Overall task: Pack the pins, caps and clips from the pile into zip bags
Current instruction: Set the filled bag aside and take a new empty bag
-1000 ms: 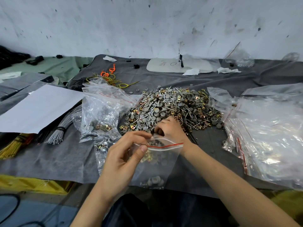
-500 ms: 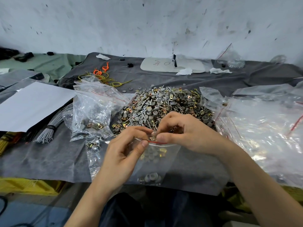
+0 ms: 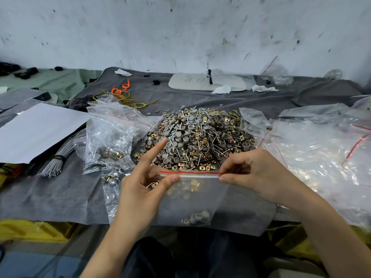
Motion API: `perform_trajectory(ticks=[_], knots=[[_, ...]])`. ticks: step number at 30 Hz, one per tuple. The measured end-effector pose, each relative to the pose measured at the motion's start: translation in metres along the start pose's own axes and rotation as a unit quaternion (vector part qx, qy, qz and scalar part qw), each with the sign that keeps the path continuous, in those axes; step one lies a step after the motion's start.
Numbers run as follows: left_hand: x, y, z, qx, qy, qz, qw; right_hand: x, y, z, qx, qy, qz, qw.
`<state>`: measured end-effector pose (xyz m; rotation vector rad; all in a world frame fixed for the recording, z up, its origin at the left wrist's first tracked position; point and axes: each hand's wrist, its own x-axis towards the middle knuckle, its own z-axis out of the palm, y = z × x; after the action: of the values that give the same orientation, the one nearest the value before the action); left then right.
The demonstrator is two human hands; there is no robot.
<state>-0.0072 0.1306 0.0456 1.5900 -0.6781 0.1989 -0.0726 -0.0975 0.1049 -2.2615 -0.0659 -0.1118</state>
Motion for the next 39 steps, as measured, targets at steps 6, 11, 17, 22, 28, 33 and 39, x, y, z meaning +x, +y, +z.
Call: perform_trajectory(ticks=[6, 11, 17, 22, 28, 33, 39], knots=[[-0.002, 0.009, 0.005, 0.029, -0.023, 0.023, 0.999, -0.01, 0.004, -0.002, -0.009, -0.006, -0.034, 0.999], [-0.005, 0.012, 0.01, 0.01, -0.022, 0.023, 0.999, -0.015, 0.005, 0.009, -0.003, 0.009, -0.068, 0.998], [-0.013, 0.009, 0.015, 0.025, -0.034, 0.02, 0.999, -0.018, 0.001, 0.027, 0.023, 0.002, -0.113, 0.993], [-0.02, 0.005, 0.02, -0.015, -0.059, -0.028, 0.998, -0.019, 0.005, 0.037, 0.02, 0.014, -0.116, 0.993], [-0.019, 0.001, 0.026, -0.026, -0.107, -0.073, 0.991, -0.018, 0.003, 0.036, 0.037, 0.043, -0.13, 0.99], [-0.018, 0.005, 0.028, -0.059, -0.126, -0.061, 0.988, -0.017, 0.001, 0.036, 0.023, 0.014, -0.149, 0.988], [-0.015, 0.006, 0.028, -0.015, -0.167, -0.012, 0.986, -0.016, 0.003, 0.046, -0.004, 0.006, -0.167, 0.986]])
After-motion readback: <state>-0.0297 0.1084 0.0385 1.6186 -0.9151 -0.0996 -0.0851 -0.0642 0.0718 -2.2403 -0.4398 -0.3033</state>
